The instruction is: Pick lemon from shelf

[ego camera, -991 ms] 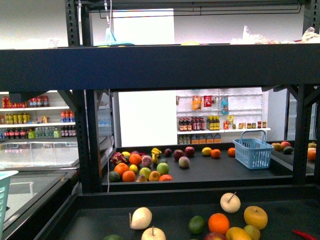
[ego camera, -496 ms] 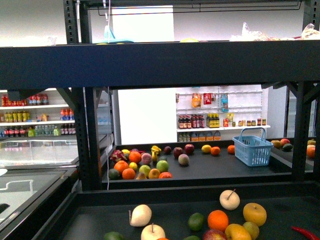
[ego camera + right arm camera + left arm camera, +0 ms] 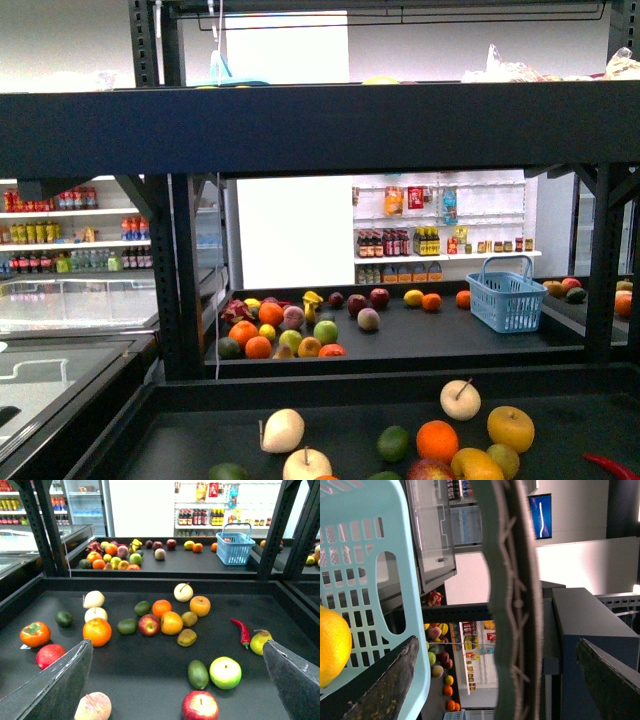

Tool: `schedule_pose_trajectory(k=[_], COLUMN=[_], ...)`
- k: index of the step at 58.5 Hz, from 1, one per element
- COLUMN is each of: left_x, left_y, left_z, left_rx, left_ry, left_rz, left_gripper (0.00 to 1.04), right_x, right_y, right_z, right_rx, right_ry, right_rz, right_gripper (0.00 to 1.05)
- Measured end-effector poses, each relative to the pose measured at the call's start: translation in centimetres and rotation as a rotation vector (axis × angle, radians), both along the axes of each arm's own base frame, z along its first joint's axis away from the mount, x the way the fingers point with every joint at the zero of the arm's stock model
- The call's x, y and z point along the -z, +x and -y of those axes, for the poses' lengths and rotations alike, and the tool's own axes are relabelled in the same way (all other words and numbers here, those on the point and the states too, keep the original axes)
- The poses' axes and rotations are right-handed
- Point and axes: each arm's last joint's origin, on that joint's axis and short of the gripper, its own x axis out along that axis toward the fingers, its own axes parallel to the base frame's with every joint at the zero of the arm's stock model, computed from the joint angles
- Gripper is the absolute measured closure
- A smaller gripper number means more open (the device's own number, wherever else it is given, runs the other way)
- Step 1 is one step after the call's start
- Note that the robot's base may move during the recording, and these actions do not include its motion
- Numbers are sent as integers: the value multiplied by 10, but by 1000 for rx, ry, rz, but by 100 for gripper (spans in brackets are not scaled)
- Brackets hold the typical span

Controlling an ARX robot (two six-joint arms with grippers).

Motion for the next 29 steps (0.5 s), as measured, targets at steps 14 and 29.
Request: schedule_pose_trajectory(k=[14,29], left_x=[-9,-32], left_y=[-5,-33], left_z=[3,3], left_rx=[-1,-19], left_ry=[0,51], left_rz=[-15,-237], left_gripper=[8,8], right_x=[0,0], right_y=[0,0], right_z=[0,0], right_rx=[0,0], right_ry=[0,0], right_rz=[0,0], right_gripper=[2,2])
